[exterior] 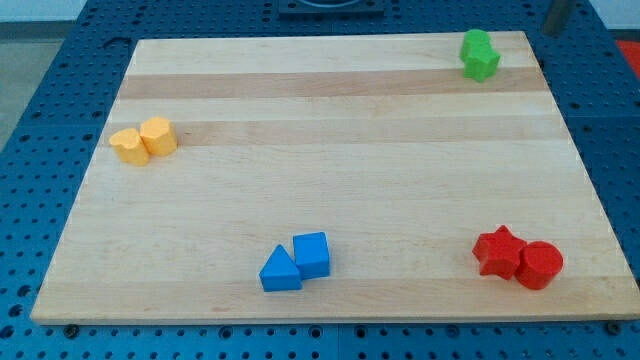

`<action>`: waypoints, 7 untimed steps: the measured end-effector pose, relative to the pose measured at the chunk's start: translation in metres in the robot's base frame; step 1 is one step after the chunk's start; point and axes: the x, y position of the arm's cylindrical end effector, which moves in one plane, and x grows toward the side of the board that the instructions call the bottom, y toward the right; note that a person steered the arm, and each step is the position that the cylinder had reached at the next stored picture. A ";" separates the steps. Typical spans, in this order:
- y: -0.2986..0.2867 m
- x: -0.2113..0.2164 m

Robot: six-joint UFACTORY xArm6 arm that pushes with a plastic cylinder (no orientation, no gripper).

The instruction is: Nudge the green circle along with green star down a bit

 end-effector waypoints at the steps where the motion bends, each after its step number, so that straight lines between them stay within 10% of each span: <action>1: -0.002 -0.001; 7: -0.111 0.001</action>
